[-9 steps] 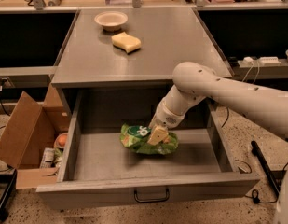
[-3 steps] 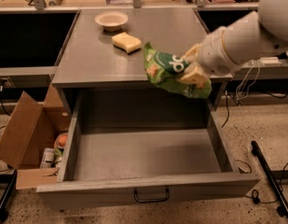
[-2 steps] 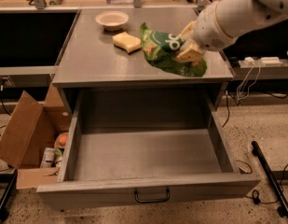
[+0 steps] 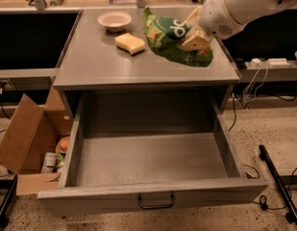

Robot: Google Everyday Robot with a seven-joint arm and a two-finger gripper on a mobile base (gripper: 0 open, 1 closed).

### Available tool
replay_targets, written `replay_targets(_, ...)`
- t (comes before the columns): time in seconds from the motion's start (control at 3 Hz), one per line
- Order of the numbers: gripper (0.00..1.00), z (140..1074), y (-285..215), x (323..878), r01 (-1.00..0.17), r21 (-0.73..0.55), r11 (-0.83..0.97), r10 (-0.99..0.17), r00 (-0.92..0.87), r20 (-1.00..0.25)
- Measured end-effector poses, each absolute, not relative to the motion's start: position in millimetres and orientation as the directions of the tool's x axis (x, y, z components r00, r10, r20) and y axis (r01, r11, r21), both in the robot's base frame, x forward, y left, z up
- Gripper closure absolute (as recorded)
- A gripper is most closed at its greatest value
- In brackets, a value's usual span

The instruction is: Pick green rice chip bag from top drawer and place on counter

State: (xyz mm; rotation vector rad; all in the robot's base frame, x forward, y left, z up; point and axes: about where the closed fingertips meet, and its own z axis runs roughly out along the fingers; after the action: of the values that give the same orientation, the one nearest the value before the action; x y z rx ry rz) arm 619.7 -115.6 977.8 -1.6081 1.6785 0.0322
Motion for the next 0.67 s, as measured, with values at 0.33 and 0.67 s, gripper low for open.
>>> replay_targets(0.33, 1.00, 977.8, -120.7, 637.4, -0.839, -0.496, 0.223, -0.840, 0.093, -0.535)
replay_targets(0.67, 1.00, 964.5, -136.0, 672.9, -0.839, -0.476, 0.264, -0.852, 0.029, -0.523)
